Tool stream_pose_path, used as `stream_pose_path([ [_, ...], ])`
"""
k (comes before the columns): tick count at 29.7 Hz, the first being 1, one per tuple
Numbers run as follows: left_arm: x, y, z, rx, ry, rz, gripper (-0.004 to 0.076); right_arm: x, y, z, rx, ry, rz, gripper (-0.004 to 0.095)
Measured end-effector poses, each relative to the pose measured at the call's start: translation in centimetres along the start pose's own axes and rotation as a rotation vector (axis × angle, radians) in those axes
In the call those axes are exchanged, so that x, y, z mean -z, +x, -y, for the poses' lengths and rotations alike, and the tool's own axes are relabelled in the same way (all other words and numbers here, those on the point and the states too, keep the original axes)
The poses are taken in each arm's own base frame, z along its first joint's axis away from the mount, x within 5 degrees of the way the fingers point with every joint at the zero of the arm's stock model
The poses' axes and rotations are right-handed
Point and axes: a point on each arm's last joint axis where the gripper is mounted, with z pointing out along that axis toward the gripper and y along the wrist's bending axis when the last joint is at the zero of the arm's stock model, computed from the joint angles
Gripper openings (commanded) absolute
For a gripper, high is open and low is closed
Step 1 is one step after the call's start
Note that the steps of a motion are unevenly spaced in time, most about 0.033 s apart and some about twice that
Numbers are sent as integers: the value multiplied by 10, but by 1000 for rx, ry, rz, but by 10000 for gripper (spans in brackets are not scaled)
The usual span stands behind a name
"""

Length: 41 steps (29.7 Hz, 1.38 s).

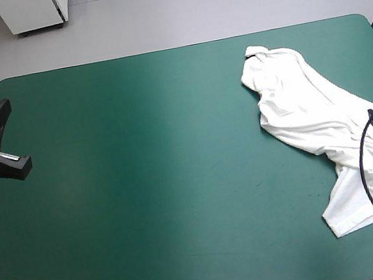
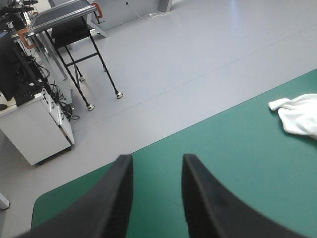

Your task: Fold the cloth

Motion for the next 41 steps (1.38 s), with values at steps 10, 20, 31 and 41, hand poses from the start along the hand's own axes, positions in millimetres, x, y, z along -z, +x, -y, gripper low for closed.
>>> stream_pose_path([
  [10,0,1,0,0,2,-9,246,-3,3,-2,-11,-11,-46,415],
  [20,0,1,0,0,3,-10,246,-81,-7,-28,60,-30,-212,415],
  [31,-1,6,2,-1,19,-73,246,-220,24,-69,123,-52,-548,415],
  [41,-5,9,5,13,53,-110,246,-297,63,-70,-12,-146,-761,415],
])
